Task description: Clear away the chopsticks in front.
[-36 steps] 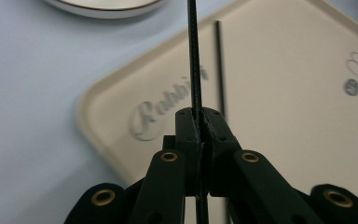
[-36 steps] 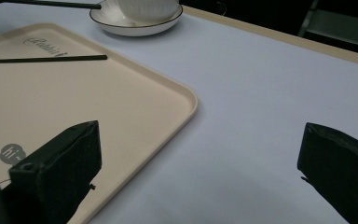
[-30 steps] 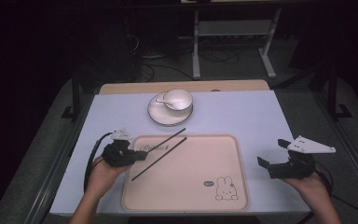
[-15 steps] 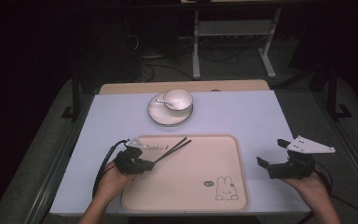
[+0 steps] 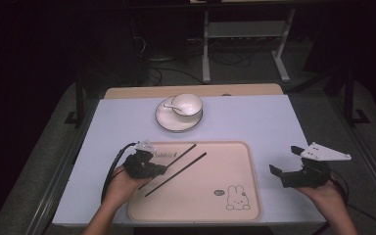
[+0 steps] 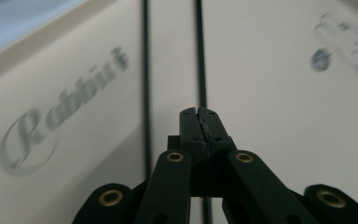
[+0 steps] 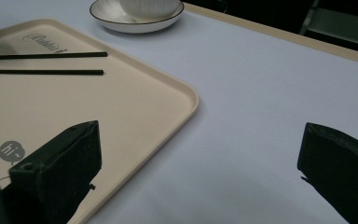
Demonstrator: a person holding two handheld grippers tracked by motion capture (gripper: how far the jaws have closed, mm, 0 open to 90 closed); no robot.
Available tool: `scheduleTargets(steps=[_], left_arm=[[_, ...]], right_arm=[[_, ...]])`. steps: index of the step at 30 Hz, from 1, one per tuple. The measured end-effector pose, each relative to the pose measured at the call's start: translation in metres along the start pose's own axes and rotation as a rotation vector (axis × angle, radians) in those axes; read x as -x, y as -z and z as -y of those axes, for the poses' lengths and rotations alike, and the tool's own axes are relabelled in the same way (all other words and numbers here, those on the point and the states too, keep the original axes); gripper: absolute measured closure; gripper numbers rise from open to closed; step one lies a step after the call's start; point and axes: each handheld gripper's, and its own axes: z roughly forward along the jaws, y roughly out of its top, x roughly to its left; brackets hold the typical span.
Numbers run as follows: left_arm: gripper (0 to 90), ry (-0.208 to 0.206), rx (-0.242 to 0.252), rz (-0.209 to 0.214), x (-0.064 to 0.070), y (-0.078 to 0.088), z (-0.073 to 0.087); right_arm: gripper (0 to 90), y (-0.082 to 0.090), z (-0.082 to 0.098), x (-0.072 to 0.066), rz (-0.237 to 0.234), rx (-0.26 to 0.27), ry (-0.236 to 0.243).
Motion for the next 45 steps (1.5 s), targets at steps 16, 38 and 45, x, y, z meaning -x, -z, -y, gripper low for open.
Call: scheduleTargets(steps=[16, 38, 45], left_arm=[[89.7, -0.183, -0.065, 0.034, 0.019, -0.097, -0.071], [89.8, -0.061, -0.039, -0.067, -0.039, -0.077, -0.062], [89.8, -0.043, -0.045, -0.086, -0.046, -0.062, -0.048]], right_arm=[[0.0, 0.000, 0.000, 0.002, 0.000, 0.005, -0.006], [0.0, 0.001, 0.002, 0.002, 0.002, -0.001, -0.005], [0.0, 0.002, 0.002, 0.003, 0.004, 0.001, -0.008]])
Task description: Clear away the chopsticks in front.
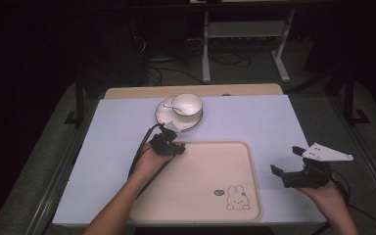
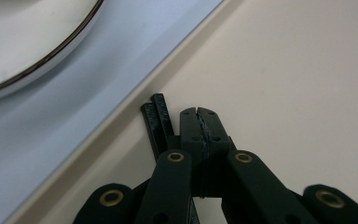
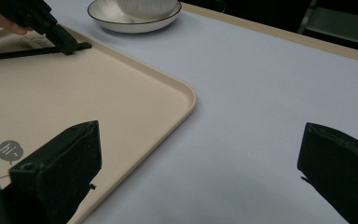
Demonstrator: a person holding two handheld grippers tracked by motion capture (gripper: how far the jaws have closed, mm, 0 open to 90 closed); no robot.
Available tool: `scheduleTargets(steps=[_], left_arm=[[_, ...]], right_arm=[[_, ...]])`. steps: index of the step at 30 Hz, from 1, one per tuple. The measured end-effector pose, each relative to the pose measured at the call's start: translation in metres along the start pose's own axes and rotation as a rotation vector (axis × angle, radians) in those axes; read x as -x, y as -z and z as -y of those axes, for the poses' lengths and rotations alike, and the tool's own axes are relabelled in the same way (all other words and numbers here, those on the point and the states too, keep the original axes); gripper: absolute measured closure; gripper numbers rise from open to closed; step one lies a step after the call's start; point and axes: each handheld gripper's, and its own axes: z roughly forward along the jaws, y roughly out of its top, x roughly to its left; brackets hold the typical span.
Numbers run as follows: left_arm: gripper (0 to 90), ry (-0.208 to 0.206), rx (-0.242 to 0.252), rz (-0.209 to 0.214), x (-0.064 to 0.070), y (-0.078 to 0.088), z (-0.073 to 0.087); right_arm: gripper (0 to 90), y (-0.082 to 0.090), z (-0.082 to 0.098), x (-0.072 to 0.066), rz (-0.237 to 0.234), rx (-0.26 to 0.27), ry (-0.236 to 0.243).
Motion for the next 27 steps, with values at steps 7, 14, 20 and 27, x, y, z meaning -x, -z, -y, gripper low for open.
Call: scheduleTargets(steps=[7, 14, 20, 27], left_arm=[[89.8, 0.031, 0.002, -0.021, -0.008, 0.017, 0.020], [89.8, 0.049, -0.001, -0.040, -0.012, 0.029, 0.034], [89.7, 0.073, 0.000, -0.049, -0.017, 0.040, 0.047], [89.8, 0.109, 0.008, -0.069, -0.026, 0.053, 0.063]], right_arm=[[0.0, 0.000, 0.000, 0.000, 0.000, -0.001, -0.001], [0.0, -0.001, 0.000, -0.001, 0.001, -0.001, 0.000], [0.0, -0.001, 0.000, -0.001, 0.000, 0.000, -0.002], [0.0, 0.000, 0.000, -0.001, 0.000, -0.001, -0.001]])
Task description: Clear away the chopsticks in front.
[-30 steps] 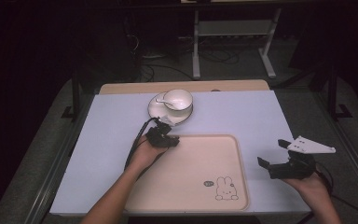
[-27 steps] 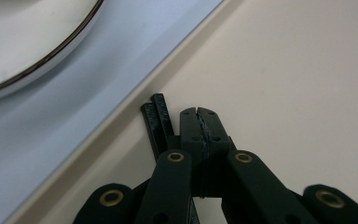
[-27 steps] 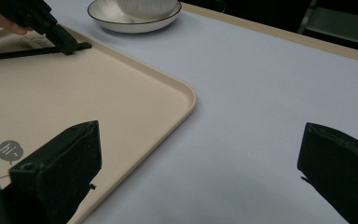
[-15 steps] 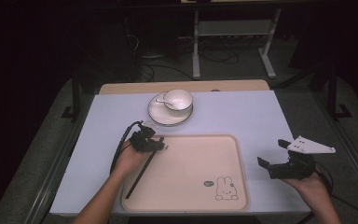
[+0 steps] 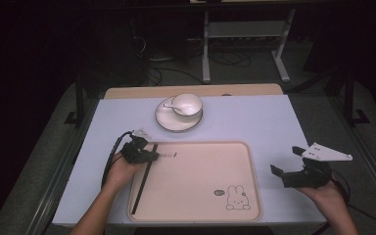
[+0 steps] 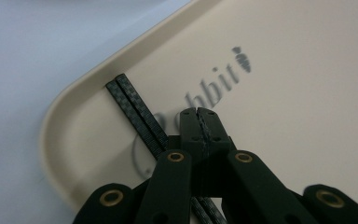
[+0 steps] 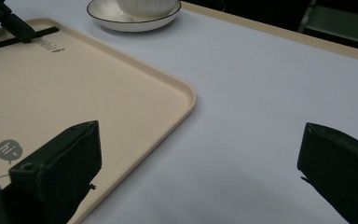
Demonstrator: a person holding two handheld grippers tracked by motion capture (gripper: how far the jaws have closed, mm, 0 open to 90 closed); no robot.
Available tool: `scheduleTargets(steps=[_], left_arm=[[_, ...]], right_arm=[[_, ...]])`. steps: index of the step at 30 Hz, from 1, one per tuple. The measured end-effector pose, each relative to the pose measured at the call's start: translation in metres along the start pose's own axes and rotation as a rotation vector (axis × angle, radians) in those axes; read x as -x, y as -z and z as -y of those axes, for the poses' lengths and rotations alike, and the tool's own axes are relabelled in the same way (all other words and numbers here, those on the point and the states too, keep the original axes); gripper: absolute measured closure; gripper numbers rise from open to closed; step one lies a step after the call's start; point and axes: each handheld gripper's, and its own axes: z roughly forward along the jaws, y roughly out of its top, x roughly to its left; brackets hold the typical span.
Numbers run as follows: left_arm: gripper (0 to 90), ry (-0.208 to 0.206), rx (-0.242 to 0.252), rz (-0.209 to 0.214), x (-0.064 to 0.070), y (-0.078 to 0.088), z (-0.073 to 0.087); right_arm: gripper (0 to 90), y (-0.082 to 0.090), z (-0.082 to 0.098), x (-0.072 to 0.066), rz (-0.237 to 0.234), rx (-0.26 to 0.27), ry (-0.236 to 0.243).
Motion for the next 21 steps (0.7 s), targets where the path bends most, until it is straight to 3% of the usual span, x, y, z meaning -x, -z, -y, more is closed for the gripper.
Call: scheduleTargets(steps=[6, 18, 21], left_arm=[[89.7, 0.015, -0.002, -0.032, -0.007, 0.010, 0.010], [87.6, 0.007, 0.001, -0.033, -0.007, 0.010, 0.010], [83.1, 0.002, 0.030, -0.026, -0.006, 0.016, 0.009]], right_arm=[[0.0, -0.001, 0.000, -0.001, 0.001, -0.003, 0.010], [0.0, -0.001, 0.000, -0.001, -0.002, -0.005, 0.012], [0.0, -0.001, 0.000, -0.002, -0.004, -0.005, 0.015]])
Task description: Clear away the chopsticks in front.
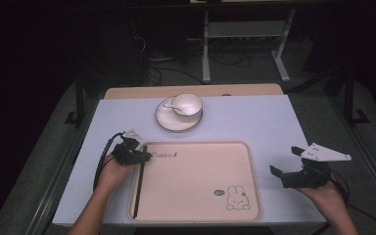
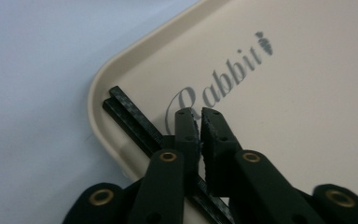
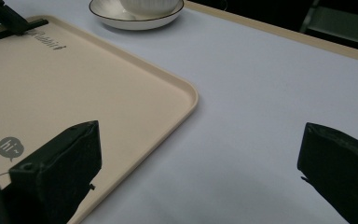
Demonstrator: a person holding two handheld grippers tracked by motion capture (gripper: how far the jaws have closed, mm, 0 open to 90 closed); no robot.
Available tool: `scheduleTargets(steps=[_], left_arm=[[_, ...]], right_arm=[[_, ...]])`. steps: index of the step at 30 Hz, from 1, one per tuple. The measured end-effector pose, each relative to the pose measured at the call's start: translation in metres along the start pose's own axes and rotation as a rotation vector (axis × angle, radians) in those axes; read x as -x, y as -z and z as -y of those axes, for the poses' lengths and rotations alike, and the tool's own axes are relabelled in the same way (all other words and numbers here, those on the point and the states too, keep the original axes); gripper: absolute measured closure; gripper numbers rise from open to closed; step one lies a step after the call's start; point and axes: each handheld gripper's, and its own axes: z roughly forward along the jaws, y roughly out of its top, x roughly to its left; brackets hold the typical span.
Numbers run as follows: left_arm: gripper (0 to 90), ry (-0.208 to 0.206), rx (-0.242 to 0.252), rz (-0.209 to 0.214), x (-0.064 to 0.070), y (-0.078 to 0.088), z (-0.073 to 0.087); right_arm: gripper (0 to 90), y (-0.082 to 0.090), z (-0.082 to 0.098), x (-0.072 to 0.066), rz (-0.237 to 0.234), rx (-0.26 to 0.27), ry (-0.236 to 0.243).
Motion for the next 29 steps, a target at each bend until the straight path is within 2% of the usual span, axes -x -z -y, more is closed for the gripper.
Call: scheduleTargets(steps=[3, 6, 9, 12, 15, 20, 22, 26, 29], left_arm=[[73.0, -0.001, 0.052, 0.009, 0.004, 0.013, -0.001], [56.7, -0.017, 0.099, 0.002, 0.009, 0.029, 0.002], [42.6, -0.016, 0.158, -0.002, 0.012, 0.043, 0.009], [34.6, -0.013, 0.206, -0.008, 0.015, 0.057, 0.020], [26.8, -0.009, 0.226, -0.024, 0.018, 0.066, 0.030], [17.4, -0.016, 0.246, -0.050, 0.019, 0.077, 0.046], [14.6, -0.005, 0.257, -0.054, 0.019, 0.080, 0.051], [14.6, 0.007, 0.272, -0.058, 0.017, 0.082, 0.053], [14.5, 0.002, 0.271, -0.061, 0.017, 0.082, 0.052]], right_arm=[[0.0, 0.001, 0.000, 0.000, -0.003, 0.004, -0.002], [0.0, 0.000, 0.000, 0.000, -0.005, 0.003, 0.000], [0.0, 0.000, 0.000, 0.000, -0.007, 0.002, -0.001], [0.0, 0.001, 0.000, -0.001, -0.010, 0.006, 0.000], [0.0, 0.001, -0.001, -0.001, -0.016, 0.011, 0.002], [0.0, 0.002, -0.002, -0.002, -0.026, 0.017, 0.006], [0.0, 0.002, -0.002, -0.002, -0.026, 0.017, 0.006], [0.0, 0.002, -0.002, -0.003, -0.028, 0.018, 0.005], [0.0, 0.002, -0.002, -0.003, -0.028, 0.020, 0.006]])
